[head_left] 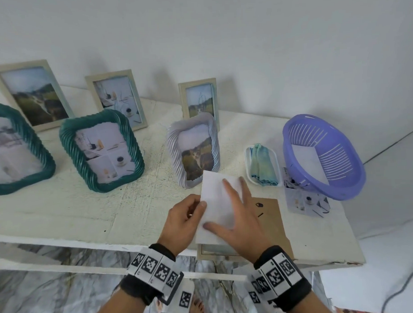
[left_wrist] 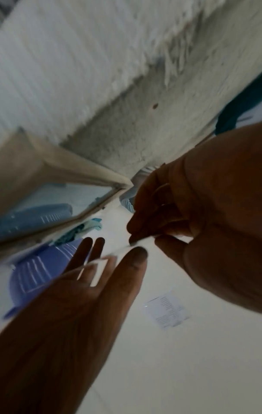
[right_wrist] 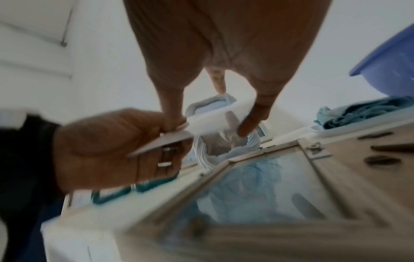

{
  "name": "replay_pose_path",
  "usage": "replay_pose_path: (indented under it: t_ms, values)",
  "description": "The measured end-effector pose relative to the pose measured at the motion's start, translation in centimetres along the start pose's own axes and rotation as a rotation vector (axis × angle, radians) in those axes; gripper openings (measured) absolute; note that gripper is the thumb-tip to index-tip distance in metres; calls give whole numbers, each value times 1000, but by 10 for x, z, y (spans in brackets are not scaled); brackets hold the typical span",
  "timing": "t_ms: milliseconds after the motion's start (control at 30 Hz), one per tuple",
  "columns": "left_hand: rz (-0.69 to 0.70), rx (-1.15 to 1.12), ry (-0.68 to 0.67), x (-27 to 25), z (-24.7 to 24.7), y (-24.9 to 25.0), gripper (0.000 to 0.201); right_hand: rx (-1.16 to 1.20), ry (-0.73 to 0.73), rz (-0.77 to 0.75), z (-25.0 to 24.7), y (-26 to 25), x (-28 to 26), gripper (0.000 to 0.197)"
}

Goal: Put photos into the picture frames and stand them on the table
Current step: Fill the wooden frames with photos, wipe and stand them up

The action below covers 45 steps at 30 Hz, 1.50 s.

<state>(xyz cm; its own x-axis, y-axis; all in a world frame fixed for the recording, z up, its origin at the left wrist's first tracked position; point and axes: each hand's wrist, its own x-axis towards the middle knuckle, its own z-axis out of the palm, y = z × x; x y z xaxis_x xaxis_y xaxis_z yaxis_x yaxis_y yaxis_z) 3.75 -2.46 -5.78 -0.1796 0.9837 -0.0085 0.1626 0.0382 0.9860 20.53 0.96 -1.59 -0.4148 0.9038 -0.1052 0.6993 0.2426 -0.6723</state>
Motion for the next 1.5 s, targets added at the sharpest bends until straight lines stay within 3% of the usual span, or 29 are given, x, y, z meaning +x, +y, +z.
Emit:
replay_pose_path:
  t_ms: [100, 200, 267, 333, 367, 433, 533, 633, 767, 900, 1000, 1067, 1133, 1267, 1367, 1500]
  values:
    - [-60, -101, 49, 5, -6, 7, 21, 401, 200, 75, -12, -8, -7, 78]
    - [-102, -97, 60, 10, -9, 11, 7, 834, 242, 214, -13, -13, -16, 64]
    - [-99, 80, 87, 10, -8, 15, 18, 989, 285, 246, -10, -14, -20, 53]
    - [1, 316, 121, 10, -6, 21, 32, 1065, 336, 236, -5, -12, -23, 47]
    - [56, 368, 108, 9, -5, 24, 30, 1058, 331, 225, -3, -13, -24, 49]
    - [84, 270, -34, 5, 0, 32, 23, 1014, 303, 208, -1, -14, -28, 45]
    - [-37, -117, -246, 1, 9, 46, 39, 936, 272, 142, -5, -17, -32, 43]
    - [-21, -218, -220, 5, 16, 48, 42, 822, 288, 101, -19, -19, -33, 34]
    - [16, -86, -181, 16, 32, 44, 37, 620, 247, 66, -44, -4, -32, 25]
    - [-42, -96, -136, 29, 58, 48, 21, 189, 355, 29, -86, 38, -24, 25]
    - [-97, -118, -126, 38, 83, 53, 17, -205, 481, 43, -123, 85, -16, 39]
    - [-120, -106, -110, 43, 102, 54, 14, -426, 449, 90, -143, 118, -9, 49]
    - [-130, -99, -97, 48, 122, 54, 13, -562, 388, 88, -157, 146, -4, 47]
    - [-203, -83, -53, 58, 159, 50, 16, -624, 374, -52, -177, 173, -3, 31]
    - [-243, -52, -1, 66, 184, 43, 17, -527, 425, -157, -198, 184, -3, 32]
    - [-310, 55, 4, 77, 217, 40, 24, -386, 419, -187, -225, 190, 0, 40]
